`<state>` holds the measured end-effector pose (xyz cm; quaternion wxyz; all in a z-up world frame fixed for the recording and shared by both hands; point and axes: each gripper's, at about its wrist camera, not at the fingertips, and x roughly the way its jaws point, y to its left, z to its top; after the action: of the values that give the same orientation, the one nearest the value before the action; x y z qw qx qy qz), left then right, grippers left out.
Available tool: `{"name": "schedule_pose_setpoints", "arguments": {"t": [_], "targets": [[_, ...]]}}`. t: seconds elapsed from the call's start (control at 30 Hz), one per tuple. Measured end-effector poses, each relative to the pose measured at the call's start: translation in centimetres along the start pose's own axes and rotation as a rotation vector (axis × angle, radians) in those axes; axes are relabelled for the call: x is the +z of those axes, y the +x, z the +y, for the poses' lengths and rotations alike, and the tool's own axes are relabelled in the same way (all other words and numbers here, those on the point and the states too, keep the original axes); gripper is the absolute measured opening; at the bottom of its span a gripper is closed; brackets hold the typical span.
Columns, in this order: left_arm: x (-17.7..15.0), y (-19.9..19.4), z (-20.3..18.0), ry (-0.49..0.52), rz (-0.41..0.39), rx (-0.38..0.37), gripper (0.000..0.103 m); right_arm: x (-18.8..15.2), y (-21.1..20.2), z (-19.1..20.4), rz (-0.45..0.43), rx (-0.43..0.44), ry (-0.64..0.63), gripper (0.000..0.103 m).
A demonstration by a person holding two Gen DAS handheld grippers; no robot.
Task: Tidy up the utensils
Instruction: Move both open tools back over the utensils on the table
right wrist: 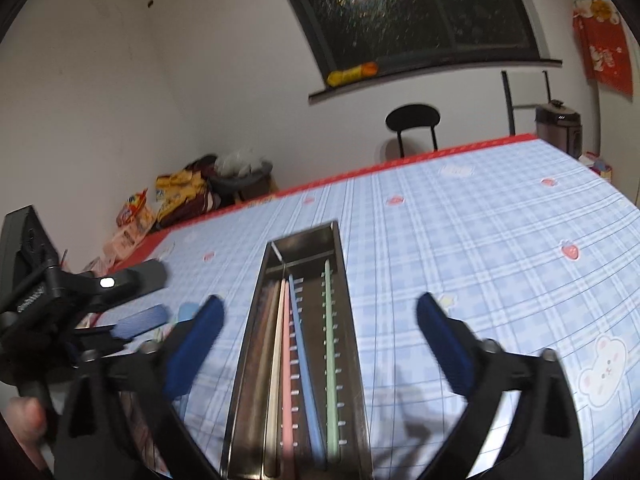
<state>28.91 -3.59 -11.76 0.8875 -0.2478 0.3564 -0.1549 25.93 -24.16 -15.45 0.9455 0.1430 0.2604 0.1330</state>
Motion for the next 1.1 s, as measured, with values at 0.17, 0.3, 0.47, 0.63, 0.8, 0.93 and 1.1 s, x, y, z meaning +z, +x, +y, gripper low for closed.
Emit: {"name": "schedule_pose_setpoints", "arguments": {"t": [0.17,0.3,0.47,0.63,0.8,0.93,1.1], "targets": [[0.7,-2.9,1.1,0.034,-0.034,0.077,0.097,-0.4,0.3,0.2,-0.005,-0.016,-0.013,0.097],[0.5,-5.4,2.5,0.097,-0.063,0.184,0.097,-1.0,0.3,1.3,-0.036,-0.066,-0.08,0.097],[-0.3,-8.6,5.4,0.176,-0.079,0.316,0.097,-1.5,-0.4,2.9,-0.075,-0.12,-0.14,0.097],[-1.1,-11.2,8.1,0.253,-0.105,0.406,0.097,-2.2,-2.5,5.0,-0.147,-0.106,-0.159,0.097],[-2.4,-13.2,9.6,0.357,-0.144,0.384,0.097,-3.4,-2.9,8.3,-0.095,-0.04,-0.178,0.097],[-3.2,-13.8,10.9,0.359,-0.126,0.344,0.097,-4.9,-1.6,11.4,0.056,0.021,-0.206,0.097],[-3.7,-13.3,12.6,0.308,-0.046,0.355,0.097,-7.2,-0.6,14.2,0.139,0.095,-0.233,0.092]]}}
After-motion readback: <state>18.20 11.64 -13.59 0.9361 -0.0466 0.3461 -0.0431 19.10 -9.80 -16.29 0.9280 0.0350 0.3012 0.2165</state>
